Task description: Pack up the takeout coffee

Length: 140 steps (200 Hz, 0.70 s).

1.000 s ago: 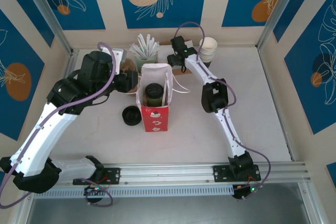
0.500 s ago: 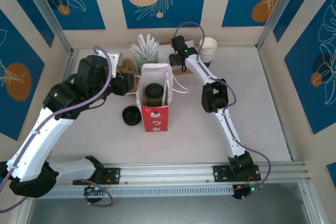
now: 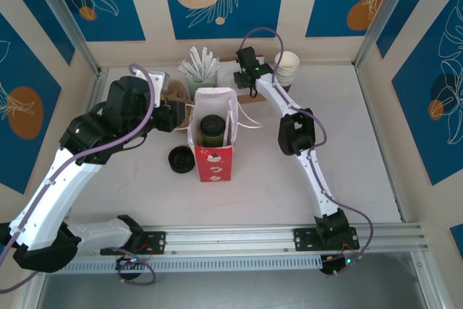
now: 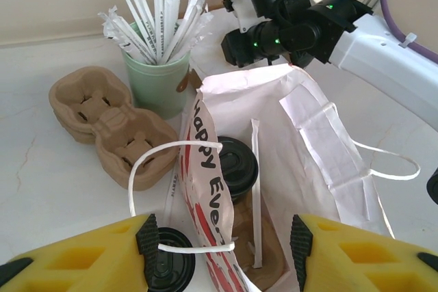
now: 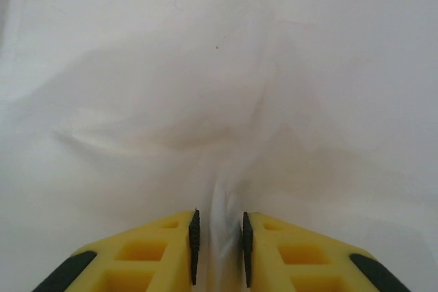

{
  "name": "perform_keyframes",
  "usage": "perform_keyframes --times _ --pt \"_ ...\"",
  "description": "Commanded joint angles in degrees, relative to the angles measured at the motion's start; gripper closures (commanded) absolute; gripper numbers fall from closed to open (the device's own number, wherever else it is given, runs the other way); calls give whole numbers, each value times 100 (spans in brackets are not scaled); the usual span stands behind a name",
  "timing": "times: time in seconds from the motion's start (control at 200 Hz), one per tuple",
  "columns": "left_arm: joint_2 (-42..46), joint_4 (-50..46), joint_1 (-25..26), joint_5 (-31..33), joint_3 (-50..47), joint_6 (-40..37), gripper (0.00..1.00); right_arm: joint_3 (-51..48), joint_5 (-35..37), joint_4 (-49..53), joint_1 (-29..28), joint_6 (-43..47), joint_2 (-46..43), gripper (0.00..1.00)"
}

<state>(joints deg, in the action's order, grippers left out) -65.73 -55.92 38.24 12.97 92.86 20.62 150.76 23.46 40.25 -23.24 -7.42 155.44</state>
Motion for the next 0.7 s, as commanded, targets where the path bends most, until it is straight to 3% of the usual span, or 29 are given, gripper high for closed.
perform_keyframes --times 0.0,0.33,0.395,0.53,0.695 --pt "9 -50 -62 186 -27 12 45 156 -175 -182 -112 -17 -576 77" --pt "28 -2 -61 144 -35 -12 44 59 -80 -227 -165 101 -1094 92" --pt "45 20 -58 148 -65 -23 44 11 -96 -211 -146 28 -1080 86" --pt "63 34 -56 144 -119 -22 44 -150 -114 -188 -68 -220 -944 57" --pt "96 29 -67 161 -154 -23 44 -152 -162 -23 8 -406 -650 45"
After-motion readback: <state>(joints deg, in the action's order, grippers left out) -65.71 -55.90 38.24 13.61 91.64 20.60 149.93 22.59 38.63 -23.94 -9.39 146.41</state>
